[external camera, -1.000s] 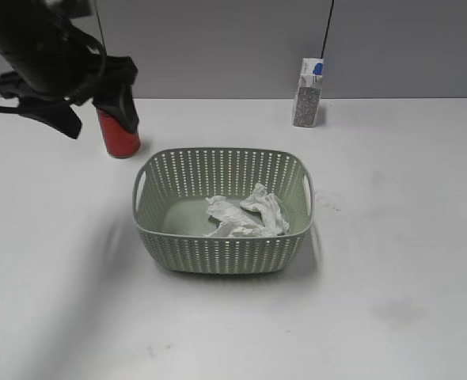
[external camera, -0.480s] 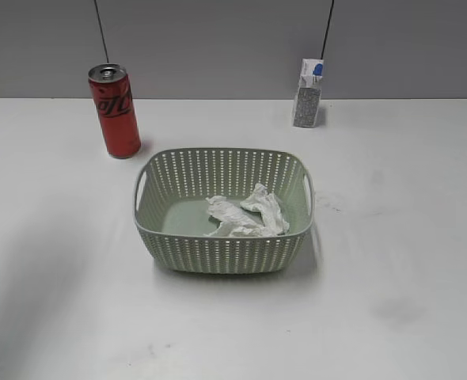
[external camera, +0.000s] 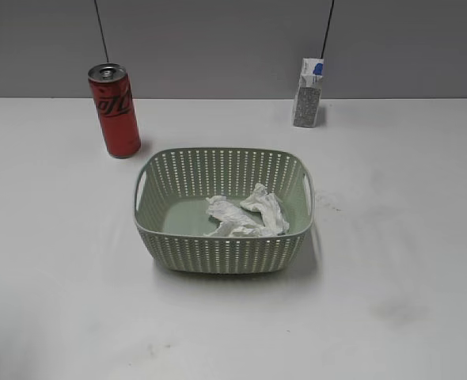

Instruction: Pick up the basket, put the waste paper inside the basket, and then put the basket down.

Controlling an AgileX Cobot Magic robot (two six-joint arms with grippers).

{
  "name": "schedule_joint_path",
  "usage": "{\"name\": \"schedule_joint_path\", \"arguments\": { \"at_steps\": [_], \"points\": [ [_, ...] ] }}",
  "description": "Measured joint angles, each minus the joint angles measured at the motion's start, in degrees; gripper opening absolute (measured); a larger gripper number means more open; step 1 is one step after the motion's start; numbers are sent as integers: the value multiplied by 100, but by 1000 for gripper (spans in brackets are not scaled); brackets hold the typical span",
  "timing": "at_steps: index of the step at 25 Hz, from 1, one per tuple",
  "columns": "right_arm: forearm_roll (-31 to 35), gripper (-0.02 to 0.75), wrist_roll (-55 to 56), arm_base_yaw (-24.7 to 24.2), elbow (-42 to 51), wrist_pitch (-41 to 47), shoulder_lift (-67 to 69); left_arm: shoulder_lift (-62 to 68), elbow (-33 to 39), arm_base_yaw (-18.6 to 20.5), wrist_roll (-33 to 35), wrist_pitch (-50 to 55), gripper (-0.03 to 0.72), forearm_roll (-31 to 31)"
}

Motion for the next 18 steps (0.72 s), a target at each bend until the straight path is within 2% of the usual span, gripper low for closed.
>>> {"name": "schedule_joint_path", "arguments": {
  "at_steps": [5, 10, 18],
  "points": [
    [0, 573, 0, 0, 0, 0, 0, -1360, 1066, 0, 0, -22, 585, 103],
    [0, 573, 0, 0, 0, -5, 0, -2458, 1764, 0, 0, 21, 585, 147],
    [0, 573, 0, 0, 0, -5, 0, -3709, 1896, 0, 0, 6, 566, 147]
  ]
}}
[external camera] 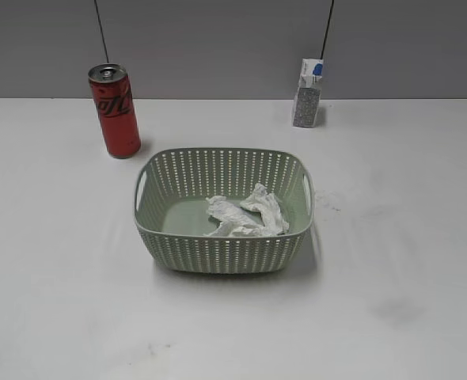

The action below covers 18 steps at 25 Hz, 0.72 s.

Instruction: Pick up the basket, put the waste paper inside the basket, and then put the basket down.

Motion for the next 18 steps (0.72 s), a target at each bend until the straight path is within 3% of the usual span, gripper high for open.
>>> {"name": "schedule_joint_path", "arguments": {
  "at_steps": [18],
  "points": [
    [0, 573, 0, 0, 6, -7, 0, -1449, 6, 0, 0, 3, 539, 0]
  ]
}}
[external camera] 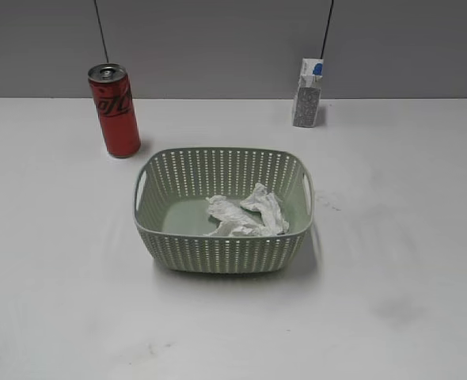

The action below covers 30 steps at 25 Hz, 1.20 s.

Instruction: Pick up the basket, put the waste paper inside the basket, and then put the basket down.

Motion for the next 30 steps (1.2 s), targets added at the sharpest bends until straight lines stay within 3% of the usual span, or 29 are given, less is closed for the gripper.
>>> {"name": "schedule_joint_path", "arguments": {
  "at_steps": [30],
  "points": [
    [5, 573, 0, 0, 6, 0, 0, 0, 63, 0, 4, 29, 515, -74]
  ]
}}
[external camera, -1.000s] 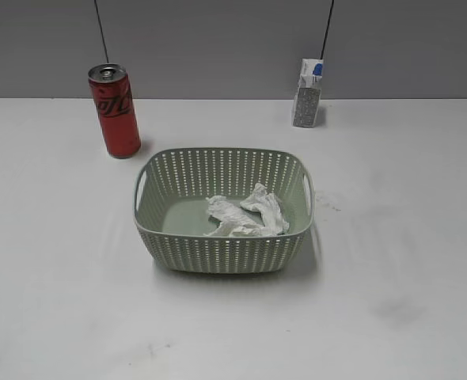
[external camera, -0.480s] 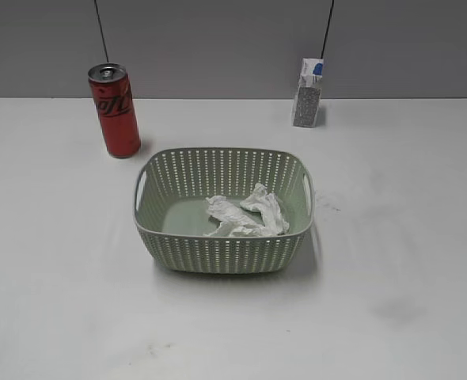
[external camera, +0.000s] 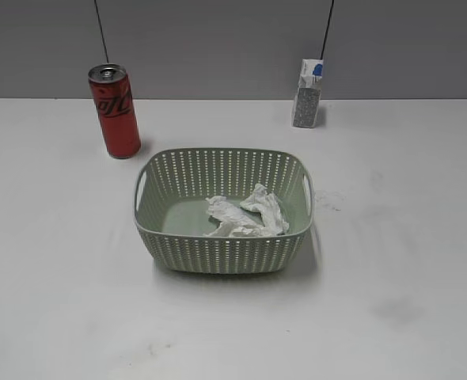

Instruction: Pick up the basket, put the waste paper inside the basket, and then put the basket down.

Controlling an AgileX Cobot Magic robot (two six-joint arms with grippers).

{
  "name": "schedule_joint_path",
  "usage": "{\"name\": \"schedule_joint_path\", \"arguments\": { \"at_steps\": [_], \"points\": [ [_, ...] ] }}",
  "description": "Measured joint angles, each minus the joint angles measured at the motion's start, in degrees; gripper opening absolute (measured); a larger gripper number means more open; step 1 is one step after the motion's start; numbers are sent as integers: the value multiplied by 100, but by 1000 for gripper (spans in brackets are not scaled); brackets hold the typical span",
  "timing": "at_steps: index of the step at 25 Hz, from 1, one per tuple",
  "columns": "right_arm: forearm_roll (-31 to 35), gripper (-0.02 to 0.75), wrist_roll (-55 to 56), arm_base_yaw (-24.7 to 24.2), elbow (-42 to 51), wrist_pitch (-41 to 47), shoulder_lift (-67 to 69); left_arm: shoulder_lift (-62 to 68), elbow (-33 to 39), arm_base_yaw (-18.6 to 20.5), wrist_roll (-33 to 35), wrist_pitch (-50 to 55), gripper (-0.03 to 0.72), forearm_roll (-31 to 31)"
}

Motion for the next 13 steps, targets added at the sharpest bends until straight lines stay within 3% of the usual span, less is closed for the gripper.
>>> {"name": "schedule_joint_path", "arguments": {
  "at_steps": [13],
  "points": [
    [0, 573, 0, 0, 0, 0, 0, 0, 0, 0, 0, 0, 495, -2]
  ]
}}
